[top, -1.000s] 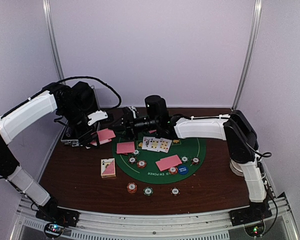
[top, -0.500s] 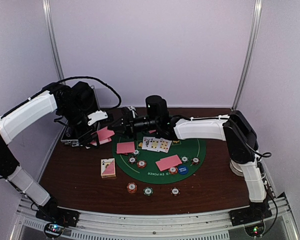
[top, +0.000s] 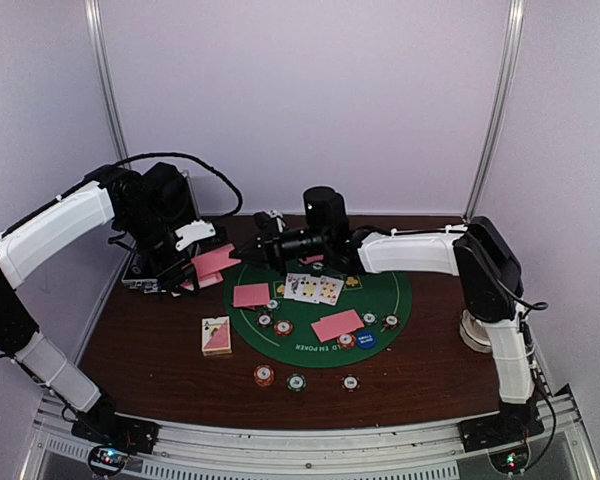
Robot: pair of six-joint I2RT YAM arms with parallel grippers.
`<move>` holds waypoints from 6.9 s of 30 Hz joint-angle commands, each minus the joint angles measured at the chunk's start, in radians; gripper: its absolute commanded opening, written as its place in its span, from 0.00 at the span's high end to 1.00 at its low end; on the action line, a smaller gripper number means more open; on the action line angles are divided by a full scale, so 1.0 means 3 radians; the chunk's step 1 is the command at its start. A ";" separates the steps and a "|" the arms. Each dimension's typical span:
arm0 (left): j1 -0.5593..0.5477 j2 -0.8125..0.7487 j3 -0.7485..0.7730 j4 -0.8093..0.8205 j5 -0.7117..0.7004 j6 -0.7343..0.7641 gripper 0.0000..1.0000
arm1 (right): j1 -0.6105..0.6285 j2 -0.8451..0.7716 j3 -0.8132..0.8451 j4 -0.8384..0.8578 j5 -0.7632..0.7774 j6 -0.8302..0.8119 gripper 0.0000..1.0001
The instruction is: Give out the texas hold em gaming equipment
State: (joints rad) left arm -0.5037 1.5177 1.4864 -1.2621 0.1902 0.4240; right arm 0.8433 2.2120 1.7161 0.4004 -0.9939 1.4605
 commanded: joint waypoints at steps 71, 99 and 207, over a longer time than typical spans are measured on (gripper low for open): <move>0.0007 0.0075 0.0081 0.0091 0.0106 0.0000 1.00 | 0.0198 -0.0427 -0.0422 -0.0445 0.0718 -0.0791 0.25; 0.0007 0.0016 0.0065 0.0106 0.0141 0.0016 1.00 | 0.0429 0.0318 0.0347 -0.0351 0.0409 -0.0360 0.27; 0.0007 -0.0035 0.0000 0.0096 0.0083 0.0028 1.00 | 0.0108 -0.0379 -0.0181 -0.0351 0.0068 -0.0485 0.53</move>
State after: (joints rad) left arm -0.5049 1.5295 1.4784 -1.2465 0.2035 0.4278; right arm 0.8688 2.1483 1.6844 0.2596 -0.9501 1.3087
